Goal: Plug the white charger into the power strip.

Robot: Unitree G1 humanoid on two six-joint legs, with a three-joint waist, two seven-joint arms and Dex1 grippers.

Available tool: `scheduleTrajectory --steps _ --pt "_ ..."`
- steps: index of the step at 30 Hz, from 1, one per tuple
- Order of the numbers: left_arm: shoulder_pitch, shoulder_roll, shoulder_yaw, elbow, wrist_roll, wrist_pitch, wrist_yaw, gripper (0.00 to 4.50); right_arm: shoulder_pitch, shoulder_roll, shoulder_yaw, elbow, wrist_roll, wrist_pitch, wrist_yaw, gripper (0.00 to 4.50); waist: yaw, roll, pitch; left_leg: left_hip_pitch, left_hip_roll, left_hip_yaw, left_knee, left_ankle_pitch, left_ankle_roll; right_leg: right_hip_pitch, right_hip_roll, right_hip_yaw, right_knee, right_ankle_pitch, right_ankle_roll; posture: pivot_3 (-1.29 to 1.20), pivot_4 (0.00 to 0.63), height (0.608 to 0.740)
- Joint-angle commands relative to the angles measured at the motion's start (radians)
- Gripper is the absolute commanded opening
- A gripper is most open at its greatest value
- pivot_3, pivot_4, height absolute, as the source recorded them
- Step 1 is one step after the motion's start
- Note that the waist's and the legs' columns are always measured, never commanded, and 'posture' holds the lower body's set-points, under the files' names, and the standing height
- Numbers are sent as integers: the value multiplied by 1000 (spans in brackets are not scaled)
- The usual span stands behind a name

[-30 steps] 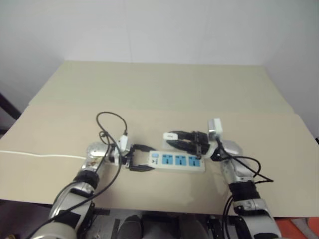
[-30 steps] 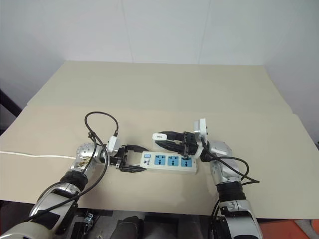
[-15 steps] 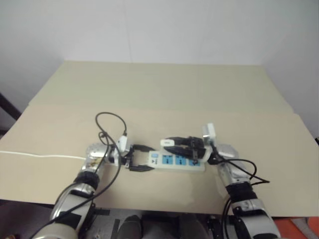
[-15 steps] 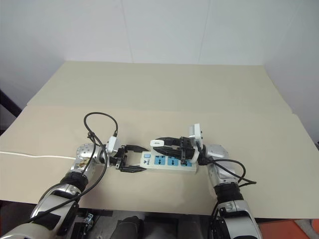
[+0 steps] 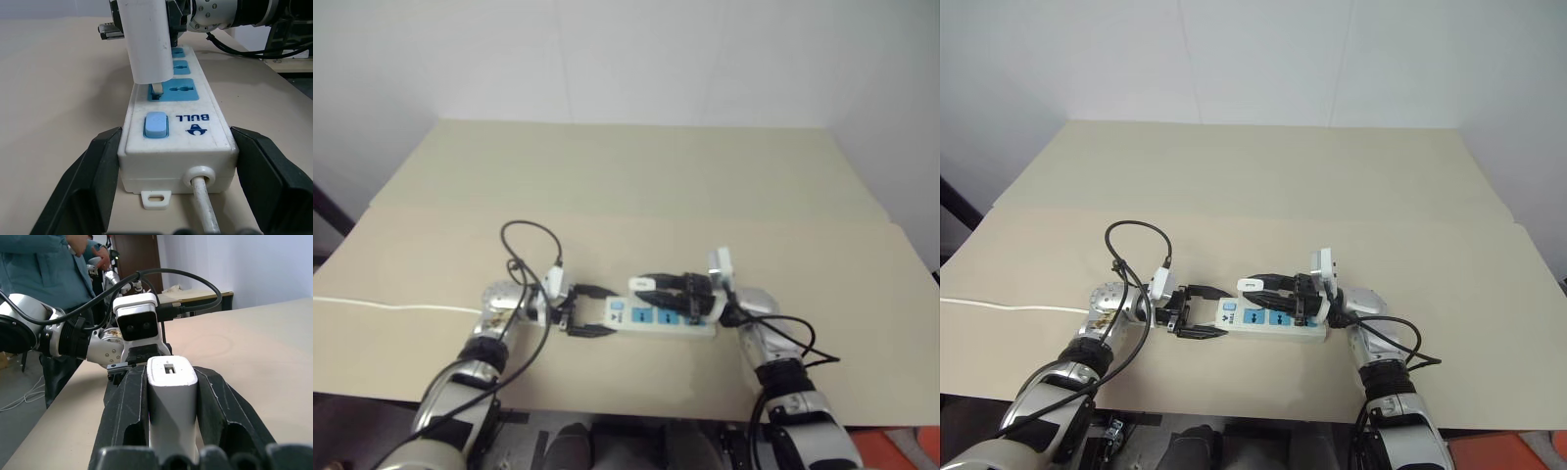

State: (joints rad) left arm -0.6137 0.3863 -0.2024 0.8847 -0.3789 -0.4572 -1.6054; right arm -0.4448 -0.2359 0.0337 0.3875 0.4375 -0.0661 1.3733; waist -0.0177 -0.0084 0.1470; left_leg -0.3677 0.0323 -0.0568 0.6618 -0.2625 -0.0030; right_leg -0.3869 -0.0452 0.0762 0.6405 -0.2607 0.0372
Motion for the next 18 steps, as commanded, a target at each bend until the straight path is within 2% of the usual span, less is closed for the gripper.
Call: scheduleTrajectory --steps 1,18 --pt "17 7 -23 7 30 7 -9 3198 -3 -4 -2 13 -2 -28 5 1115 0 0 0 0 0 0 0 0 0 0 0 0 0 0 0 0 150 740" --pt "21 8 -15 9 31 4 -9 3198 22 -8 15 12 -20 -51 -6 1115 -1 0 0 0 0 0 0 0 0 0 0 0 0 0 0 0 150 740"
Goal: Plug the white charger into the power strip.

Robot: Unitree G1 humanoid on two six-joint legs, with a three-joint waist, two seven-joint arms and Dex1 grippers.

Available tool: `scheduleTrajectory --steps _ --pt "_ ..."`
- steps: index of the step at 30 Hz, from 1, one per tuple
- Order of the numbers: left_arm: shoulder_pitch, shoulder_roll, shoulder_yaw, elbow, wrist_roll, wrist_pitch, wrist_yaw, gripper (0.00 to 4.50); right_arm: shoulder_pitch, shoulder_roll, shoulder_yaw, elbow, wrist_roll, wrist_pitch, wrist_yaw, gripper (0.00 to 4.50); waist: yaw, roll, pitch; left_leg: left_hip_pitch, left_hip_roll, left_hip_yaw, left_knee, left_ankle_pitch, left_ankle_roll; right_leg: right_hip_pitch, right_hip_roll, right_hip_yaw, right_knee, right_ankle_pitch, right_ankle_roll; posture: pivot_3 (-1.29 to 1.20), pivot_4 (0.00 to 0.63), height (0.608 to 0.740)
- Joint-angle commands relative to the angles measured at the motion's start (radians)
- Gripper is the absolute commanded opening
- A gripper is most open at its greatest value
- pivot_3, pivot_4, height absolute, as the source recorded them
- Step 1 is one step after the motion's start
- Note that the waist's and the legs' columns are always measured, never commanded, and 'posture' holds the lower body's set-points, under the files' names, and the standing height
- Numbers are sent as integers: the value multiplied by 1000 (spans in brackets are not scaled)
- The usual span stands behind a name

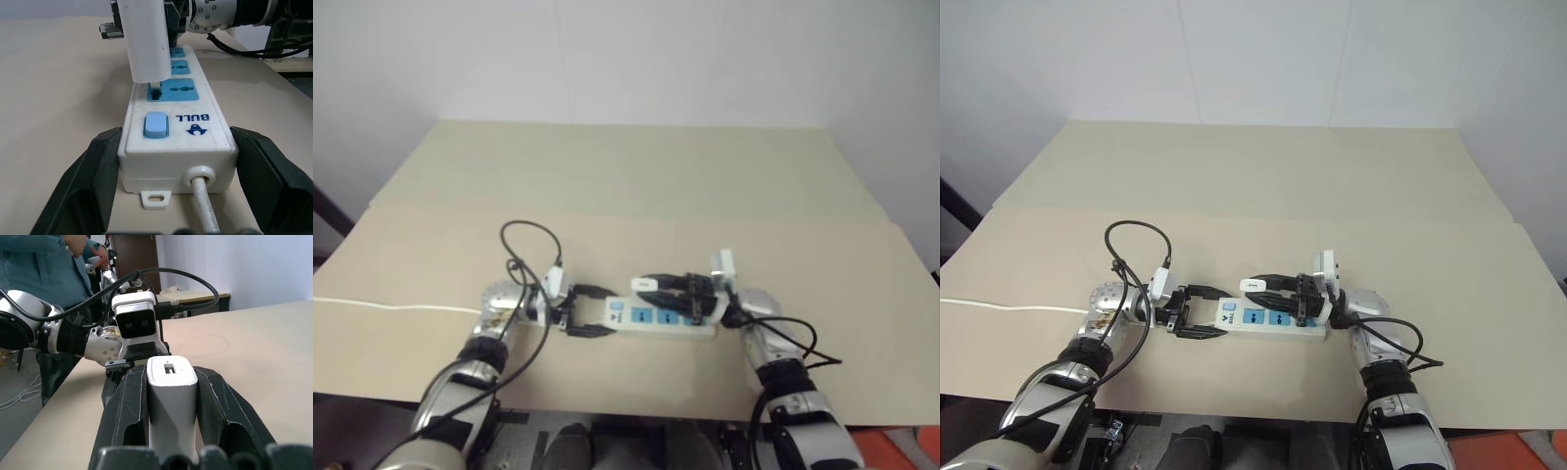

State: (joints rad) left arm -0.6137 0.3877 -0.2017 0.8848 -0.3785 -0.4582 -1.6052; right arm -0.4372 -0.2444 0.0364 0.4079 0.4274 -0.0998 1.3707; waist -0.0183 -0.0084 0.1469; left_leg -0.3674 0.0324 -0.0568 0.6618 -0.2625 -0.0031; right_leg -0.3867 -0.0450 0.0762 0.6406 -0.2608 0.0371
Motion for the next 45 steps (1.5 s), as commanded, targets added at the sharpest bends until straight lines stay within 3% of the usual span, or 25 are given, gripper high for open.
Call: scheduleTrajectory --steps 1,23,40,45 --pt "21 7 -15 9 31 5 -9 3198 15 2 14 -7 -13 -20 -3 1115 0 0 0 0 0 0 0 0 0 0 0 0 0 0 0 0 150 740" --pt "14 -4 -10 9 32 8 -9 3198 36 -46 25 26 -39 -90 51 1115 3 0 0 0 0 0 0 0 0 0 0 0 -1 0 0 0 150 740" --pt "19 -18 3 8 44 8 -9 3198 -8 -80 74 139 -113 -199 15 1115 4 -1 -1 2 0 0 0 0 0 2 0 0 -1 0 0 0 150 740" --pt "19 -22 5 4 47 10 -9 3198 -16 -101 93 153 -134 -142 -26 1115 2 -1 -1 5 0 0 0 0 0 5 0 0 -1 0 0 0 150 740"
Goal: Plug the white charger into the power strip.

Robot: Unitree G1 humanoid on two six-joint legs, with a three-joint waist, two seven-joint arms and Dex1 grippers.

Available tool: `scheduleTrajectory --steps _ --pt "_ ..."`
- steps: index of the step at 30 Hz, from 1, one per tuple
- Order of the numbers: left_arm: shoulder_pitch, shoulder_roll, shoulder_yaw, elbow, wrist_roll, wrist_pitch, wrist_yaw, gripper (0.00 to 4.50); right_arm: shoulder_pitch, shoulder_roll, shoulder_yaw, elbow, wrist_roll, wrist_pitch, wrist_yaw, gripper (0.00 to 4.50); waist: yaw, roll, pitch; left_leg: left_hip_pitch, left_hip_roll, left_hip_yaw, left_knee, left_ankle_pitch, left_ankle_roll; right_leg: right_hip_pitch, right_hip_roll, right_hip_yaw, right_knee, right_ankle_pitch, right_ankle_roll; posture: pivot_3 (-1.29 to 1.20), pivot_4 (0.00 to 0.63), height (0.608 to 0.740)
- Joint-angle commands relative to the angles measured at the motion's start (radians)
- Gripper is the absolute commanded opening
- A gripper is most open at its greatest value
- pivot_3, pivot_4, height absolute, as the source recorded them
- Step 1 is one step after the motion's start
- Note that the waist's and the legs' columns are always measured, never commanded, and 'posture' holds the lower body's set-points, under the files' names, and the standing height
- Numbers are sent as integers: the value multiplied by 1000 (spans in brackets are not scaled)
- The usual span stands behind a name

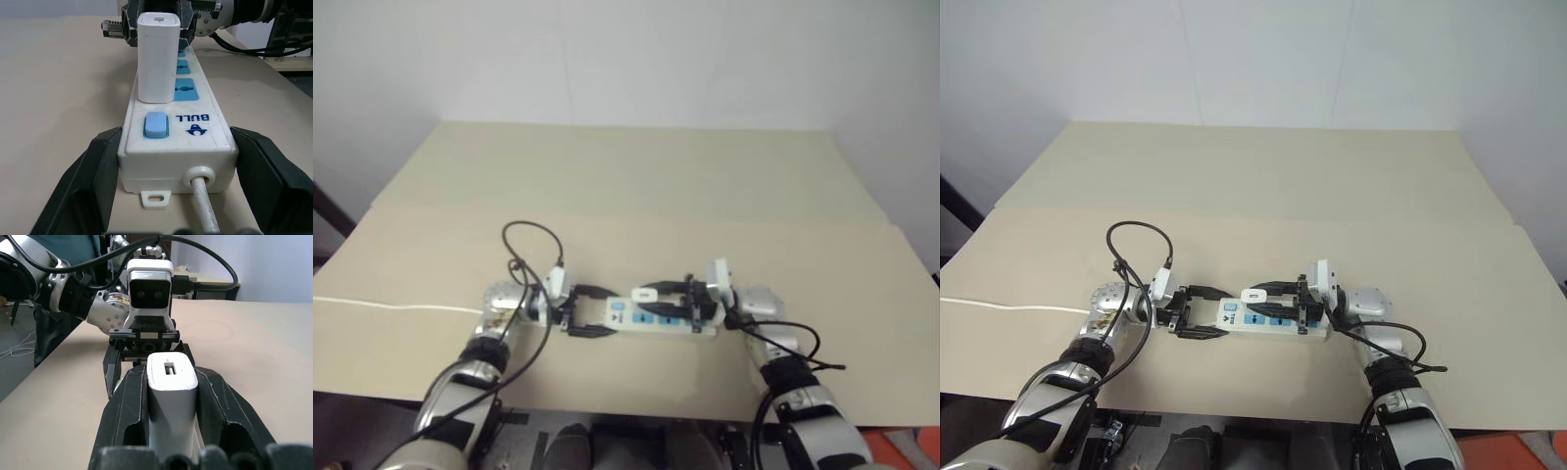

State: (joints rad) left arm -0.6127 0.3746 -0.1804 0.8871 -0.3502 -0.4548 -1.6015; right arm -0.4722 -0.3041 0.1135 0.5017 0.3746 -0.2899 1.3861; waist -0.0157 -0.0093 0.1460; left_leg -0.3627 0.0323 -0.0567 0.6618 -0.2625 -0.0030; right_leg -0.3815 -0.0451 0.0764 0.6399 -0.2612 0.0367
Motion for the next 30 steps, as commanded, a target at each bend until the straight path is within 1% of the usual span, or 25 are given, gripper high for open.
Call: scheduleTrajectory --steps 1,6,8,19,21,22,24,29,30 --pt "18 -8 -15 2 20 7 -13 3198 19 -45 19 57 -79 71 -47 1115 -1 0 0 1 0 0 0 0 0 1 0 0 0 0 0 0 150 740" --pt "20 -4 -13 2 23 7 -13 3198 23 -60 32 59 -81 104 -55 1115 -3 0 0 10 0 0 0 0 0 11 0 0 -1 -2 0 0 150 740" --pt "20 -5 -13 1 22 9 -13 3198 23 -64 39 59 -87 112 -60 1115 -3 0 0 10 0 0 0 0 0 11 0 0 -1 -3 2 0 150 740" --pt "19 -6 -8 2 27 9 -13 3198 26 -61 41 69 -93 69 -87 1115 -5 -1 0 10 0 0 0 0 0 11 0 0 -1 -2 2 0 150 740" --pt "19 -6 -7 2 28 9 -13 3198 25 -58 38 74 -98 53 -101 1837 -5 -1 0 10 0 0 0 0 0 11 0 0 -1 -3 2 0 150 740" --pt "20 -6 -7 2 28 10 -13 3198 25 -56 35 78 -102 30 -105 2048 -4 -1 -1 10 0 0 0 0 0 11 0 0 -1 -3 2 0 150 740" --pt "21 -5 -7 1 28 11 -13 3198 21 -51 30 83 -103 5 -105 2731 -4 -4 -2 10 0 0 0 0 0 11 0 0 -1 -3 2 0 150 740" --pt "23 -6 -8 -3 27 13 -13 3198 14 -57 14 72 -75 -30 -61 4438 -4 -5 -2 10 0 0 0 0 0 11 0 0 -1 -3 2 0 150 740" --pt "23 -6 -7 -2 28 12 -13 3198 15 -61 11 68 -69 -38 -46 4476 -4 -5 -2 10 0 0 0 0 0 11 0 0 -1 -3 2 0 150 740"
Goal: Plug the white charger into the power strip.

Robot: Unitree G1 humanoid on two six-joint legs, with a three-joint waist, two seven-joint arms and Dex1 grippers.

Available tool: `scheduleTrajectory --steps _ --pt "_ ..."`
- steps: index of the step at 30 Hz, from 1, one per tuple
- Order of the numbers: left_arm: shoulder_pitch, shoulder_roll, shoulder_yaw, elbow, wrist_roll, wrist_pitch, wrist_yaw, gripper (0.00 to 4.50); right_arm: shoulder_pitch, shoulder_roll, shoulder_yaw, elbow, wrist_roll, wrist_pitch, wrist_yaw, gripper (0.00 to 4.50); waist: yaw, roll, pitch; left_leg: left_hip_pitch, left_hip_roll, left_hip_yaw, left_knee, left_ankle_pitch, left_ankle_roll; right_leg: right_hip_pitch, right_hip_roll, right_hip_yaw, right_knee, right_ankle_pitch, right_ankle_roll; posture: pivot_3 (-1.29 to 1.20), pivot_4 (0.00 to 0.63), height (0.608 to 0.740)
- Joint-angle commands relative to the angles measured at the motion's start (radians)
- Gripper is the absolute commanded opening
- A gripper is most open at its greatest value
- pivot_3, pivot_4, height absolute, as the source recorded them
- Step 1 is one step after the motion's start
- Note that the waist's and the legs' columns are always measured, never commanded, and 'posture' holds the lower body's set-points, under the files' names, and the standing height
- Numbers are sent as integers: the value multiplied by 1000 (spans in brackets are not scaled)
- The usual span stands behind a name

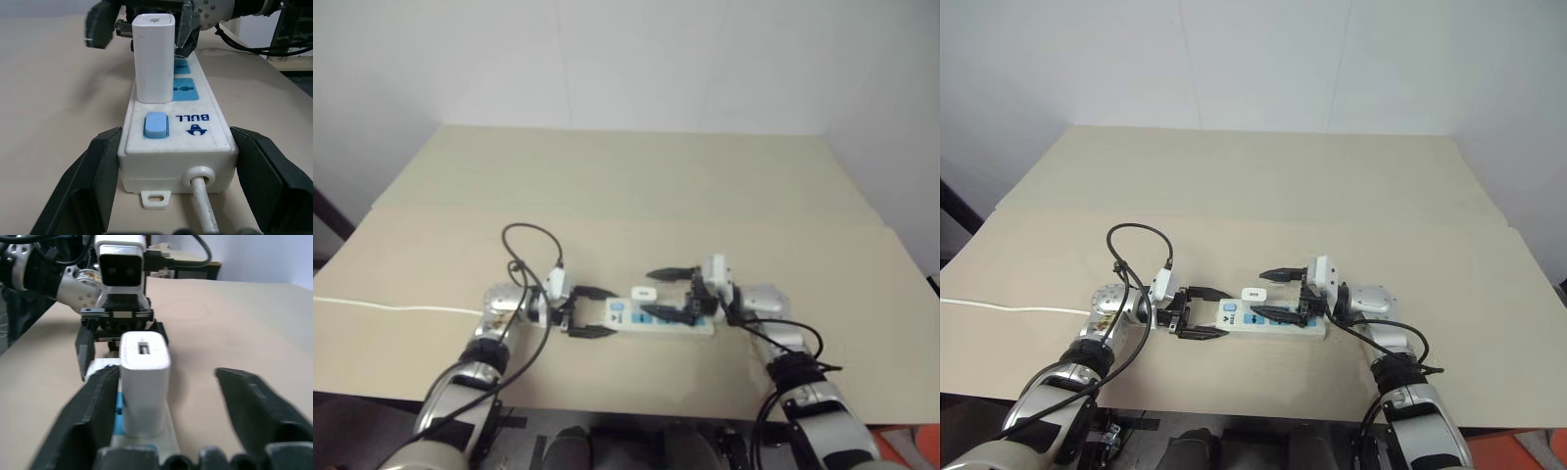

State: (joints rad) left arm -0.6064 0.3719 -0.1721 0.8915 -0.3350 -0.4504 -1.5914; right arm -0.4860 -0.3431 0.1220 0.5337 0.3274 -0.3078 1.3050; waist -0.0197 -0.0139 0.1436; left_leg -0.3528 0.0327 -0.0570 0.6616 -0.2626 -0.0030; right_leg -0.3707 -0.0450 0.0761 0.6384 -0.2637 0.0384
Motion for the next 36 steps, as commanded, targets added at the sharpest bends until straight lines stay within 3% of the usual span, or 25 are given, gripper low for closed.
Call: scheduleTrajectory --steps 1,9,10,12,18,22,25,30,36 --pt "16 -4 -15 -5 14 6 -23 3198 29 -27 2 34 -24 -29 43 4476 0 0 0 0 0 0 0 0 0 0 0 0 0 0 0 0 150 740" --pt "6 -16 20 -4 25 55 -20 3198 10 -27 -48 42 9 -110 64 4476 -1 0 0 0 0 0 -1 0 0 0 0 0 -1 0 0 0 150 740" --pt "5 -16 22 -6 28 52 -22 3914 3 -30 -56 44 16 -105 64 4500 -1 0 0 0 0 0 -1 0 0 0 0 0 -1 0 0 0 150 740" --pt "4 -21 36 -9 28 44 -22 4465 -9 -43 -68 41 30 -85 72 4500 -2 0 1 -1 0 0 -1 0 0 0 0 0 -2 0 0 0 150 740" --pt "22 -19 63 -83 -34 51 -23 4486 -16 -90 -124 -18 68 -68 86 4500 -3 2 6 -2 0 0 -2 0 0 -1 0 0 -4 1 -2 0 150 740" --pt "96 93 59 -334 -163 209 -23 4486 18 -176 -170 -123 113 4 93 4500 -9 3 11 -11 1 0 -3 0 0 -9 0 0 -6 2 -2 0 150 740" --pt "151 213 123 -455 -184 264 -22 4486 72 -316 -214 -200 140 115 127 4500 -10 4 12 -19 1 -1 -3 0 0 -19 0 -1 -3 2 -3 0 150 740" --pt "176 391 225 -377 -135 246 -18 4486 189 -540 -297 -228 147 206 188 4500 -4 5 13 -19 1 0 -5 0 1 -18 -1 -1 -9 2 -3 0 150 740" --pt "222 476 299 -407 -168 306 -18 4486 287 -678 -371 -256 137 201 220 4500 -2 5 14 -17 2 2 -5 0 0 -17 0 0 -8 1 -2 0 150 740"
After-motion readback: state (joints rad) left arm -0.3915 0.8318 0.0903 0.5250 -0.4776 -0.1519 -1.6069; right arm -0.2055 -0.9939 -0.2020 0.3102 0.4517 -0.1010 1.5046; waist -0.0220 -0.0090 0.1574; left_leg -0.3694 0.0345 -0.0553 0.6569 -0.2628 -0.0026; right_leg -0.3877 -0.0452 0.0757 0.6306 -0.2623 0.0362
